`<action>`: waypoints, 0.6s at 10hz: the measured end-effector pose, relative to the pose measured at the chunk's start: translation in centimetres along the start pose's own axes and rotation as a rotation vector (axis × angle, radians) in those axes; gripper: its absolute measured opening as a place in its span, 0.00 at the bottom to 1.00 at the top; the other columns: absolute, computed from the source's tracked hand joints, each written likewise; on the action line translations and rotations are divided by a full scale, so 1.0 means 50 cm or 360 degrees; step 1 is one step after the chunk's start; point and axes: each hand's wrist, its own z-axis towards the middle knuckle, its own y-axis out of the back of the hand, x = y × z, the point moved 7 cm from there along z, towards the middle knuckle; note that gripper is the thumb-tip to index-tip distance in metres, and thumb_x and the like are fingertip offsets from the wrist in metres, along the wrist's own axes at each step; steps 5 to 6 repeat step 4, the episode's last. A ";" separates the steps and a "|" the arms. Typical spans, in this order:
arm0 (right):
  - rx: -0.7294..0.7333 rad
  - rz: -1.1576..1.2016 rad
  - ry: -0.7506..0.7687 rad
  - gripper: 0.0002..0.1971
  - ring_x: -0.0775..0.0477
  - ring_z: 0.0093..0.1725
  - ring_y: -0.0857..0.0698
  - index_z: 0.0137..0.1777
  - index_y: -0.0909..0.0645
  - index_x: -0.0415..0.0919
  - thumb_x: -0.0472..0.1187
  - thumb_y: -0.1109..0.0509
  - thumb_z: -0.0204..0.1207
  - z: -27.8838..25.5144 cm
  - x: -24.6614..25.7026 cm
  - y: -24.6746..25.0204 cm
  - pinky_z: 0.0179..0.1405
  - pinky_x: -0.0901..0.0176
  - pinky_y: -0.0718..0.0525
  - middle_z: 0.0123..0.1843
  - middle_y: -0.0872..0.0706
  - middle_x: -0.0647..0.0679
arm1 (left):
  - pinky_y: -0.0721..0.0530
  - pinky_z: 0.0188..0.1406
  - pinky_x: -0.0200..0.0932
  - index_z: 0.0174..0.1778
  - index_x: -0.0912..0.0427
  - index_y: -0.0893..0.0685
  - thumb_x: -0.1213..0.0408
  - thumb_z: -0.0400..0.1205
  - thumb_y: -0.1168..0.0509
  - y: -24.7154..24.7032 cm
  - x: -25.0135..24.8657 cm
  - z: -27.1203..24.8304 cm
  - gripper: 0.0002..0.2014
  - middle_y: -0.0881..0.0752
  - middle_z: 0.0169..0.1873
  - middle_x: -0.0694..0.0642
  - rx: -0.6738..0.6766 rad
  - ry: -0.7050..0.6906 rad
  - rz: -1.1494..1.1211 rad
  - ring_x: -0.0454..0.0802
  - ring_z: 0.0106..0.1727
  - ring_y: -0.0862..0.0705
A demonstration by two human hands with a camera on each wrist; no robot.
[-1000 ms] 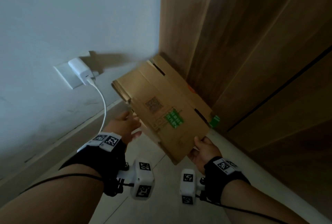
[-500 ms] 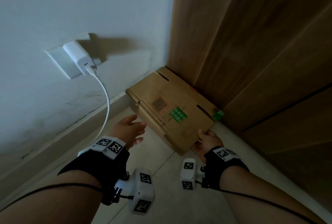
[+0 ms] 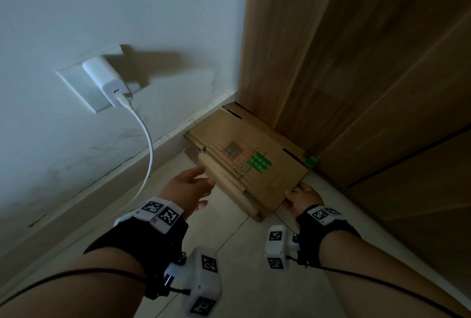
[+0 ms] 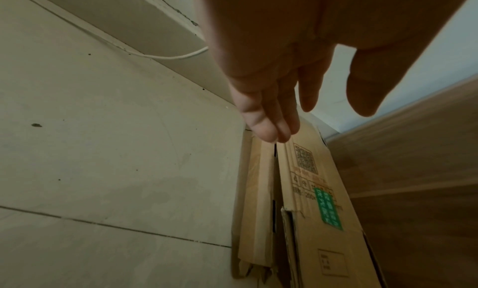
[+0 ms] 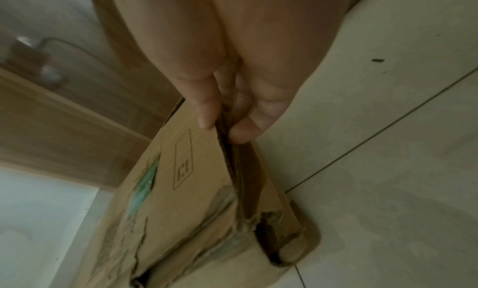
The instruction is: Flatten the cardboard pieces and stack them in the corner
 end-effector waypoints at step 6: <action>-0.0011 -0.0347 0.0031 0.35 0.37 0.64 0.21 0.81 0.41 0.50 0.32 0.34 0.76 -0.015 0.005 0.021 0.68 0.41 0.21 0.74 0.25 0.37 | 0.18 0.44 0.45 0.73 0.58 0.26 0.69 0.79 0.34 -0.012 -0.026 -0.014 0.24 0.18 0.54 0.58 0.0000 -0.0041 0.0034 0.54 0.55 0.19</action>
